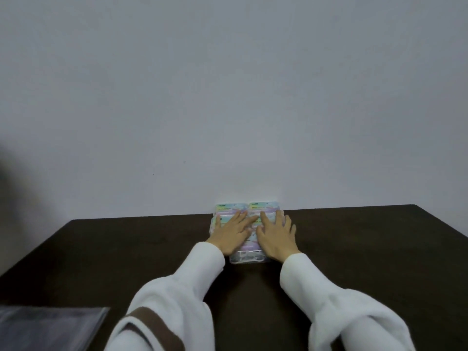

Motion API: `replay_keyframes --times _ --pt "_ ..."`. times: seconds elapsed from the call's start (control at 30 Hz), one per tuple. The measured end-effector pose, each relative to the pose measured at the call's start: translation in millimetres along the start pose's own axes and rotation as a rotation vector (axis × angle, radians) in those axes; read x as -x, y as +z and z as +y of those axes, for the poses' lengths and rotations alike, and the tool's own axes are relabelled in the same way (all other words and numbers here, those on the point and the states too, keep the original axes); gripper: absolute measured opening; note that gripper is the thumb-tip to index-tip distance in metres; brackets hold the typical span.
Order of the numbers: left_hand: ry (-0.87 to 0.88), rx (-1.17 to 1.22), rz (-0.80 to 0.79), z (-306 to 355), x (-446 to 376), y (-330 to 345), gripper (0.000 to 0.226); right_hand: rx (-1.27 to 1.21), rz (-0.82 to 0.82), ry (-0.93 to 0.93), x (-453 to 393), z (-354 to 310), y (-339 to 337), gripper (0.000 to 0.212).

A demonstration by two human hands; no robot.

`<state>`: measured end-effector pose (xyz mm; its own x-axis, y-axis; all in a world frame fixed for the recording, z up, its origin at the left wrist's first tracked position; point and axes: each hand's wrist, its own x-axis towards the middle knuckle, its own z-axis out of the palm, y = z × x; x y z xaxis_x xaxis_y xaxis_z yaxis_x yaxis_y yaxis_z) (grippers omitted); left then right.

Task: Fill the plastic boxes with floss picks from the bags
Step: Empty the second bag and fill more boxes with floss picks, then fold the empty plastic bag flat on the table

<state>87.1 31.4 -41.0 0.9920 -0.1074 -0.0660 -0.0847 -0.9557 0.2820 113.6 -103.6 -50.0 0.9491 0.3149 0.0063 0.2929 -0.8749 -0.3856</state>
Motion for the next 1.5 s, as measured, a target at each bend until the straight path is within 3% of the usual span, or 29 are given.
replay_keyframes --times 0.17,0.33,0.6,0.73,0.97,1.1,1.2,1.3,1.4,1.5 --pt "0.007 0.059 0.015 -0.2 0.7 1.6 0.048 0.169 -0.003 -0.001 -1.7 -8.2 -0.8 0.052" --pt "0.013 0.232 0.182 0.4 15.4 2.1 0.047 0.218 0.122 -0.164 1.4 -14.4 -3.9 0.043" --pt "-0.061 0.353 0.3 -26.7 72.4 -12.2 0.051 -0.056 0.114 -0.341 34.1 -62.1 2.6 0.034" --pt "-0.16 0.31 0.307 -50.1 116.6 -28.4 0.04 -0.037 0.082 -0.445 55.8 -99.1 11.9 0.035" --pt "-0.417 0.297 0.401 -109.6 225.4 -44.2 0.033 -0.109 -0.172 -0.6 102.7 -182.0 44.3 0.032" --pt "-0.73 0.172 0.482 -145.8 294.6 -46.4 0.033 -0.121 -0.282 -0.673 131.9 -231.7 69.6 0.04" --pt "-1.027 -0.036 0.393 -169.0 340.3 -40.4 0.04 -0.094 -0.344 -0.708 149.1 -258.1 83.1 0.045" --pt "-1.207 0.103 0.399 -180.4 377.7 -29.1 0.051 0.047 -0.392 -0.722 161.0 -276.0 94.6 0.049" --pt "-1.183 0.207 0.488 -185.9 397.6 -19.7 0.056 0.113 -0.382 -0.716 164.4 -285.8 99.8 0.062" --pt "-1.047 0.33 0.664 -186.3 405.5 -16.1 0.054 0.088 -0.405 -0.678 165.8 -293.4 98.1 0.073"
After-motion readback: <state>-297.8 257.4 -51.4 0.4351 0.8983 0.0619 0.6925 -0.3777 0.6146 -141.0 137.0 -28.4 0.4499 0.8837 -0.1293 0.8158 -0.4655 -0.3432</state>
